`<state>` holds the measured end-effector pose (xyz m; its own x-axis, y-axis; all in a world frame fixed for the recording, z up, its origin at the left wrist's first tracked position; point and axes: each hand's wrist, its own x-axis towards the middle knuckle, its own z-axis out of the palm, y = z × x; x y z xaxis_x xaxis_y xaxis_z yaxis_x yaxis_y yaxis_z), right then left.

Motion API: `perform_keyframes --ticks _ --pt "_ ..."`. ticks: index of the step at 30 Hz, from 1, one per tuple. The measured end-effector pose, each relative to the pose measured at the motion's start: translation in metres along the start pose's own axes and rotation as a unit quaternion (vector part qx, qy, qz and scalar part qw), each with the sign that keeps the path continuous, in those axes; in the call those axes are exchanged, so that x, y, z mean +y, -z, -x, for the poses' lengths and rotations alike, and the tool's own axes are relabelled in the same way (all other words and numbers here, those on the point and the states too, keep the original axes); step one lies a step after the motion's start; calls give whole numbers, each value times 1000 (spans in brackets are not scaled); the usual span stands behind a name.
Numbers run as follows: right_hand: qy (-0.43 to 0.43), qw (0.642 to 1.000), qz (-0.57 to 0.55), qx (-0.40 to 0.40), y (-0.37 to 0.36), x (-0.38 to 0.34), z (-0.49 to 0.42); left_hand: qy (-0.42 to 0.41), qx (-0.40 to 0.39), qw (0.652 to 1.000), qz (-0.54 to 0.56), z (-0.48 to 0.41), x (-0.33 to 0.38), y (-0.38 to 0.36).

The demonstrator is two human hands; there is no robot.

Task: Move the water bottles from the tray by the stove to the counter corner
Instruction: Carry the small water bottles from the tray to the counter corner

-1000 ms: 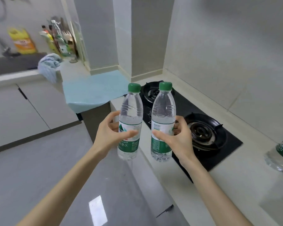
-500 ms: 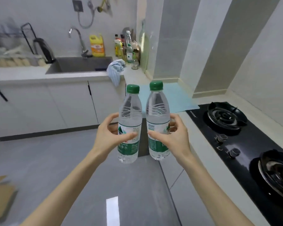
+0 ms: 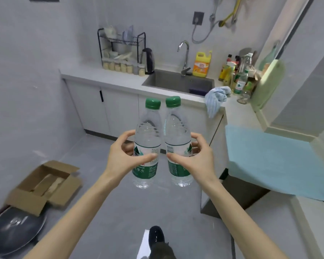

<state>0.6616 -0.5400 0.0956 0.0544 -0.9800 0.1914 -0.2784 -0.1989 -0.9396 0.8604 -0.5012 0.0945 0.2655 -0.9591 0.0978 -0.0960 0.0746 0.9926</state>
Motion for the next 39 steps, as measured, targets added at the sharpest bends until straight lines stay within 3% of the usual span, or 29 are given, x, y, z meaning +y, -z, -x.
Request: perform_keyframes --ticks 17,26,39 --pt "53 976 -50 -205 -170 -37 -270 7 194 981 18 -224 7 101" --pt "48 968 -65 -238 -313 -44 -368 22 238 971 24 -341 -28 203" --pt "45 972 -47 -227 -512 -73 -521 34 225 973 40 -540 -60 362"
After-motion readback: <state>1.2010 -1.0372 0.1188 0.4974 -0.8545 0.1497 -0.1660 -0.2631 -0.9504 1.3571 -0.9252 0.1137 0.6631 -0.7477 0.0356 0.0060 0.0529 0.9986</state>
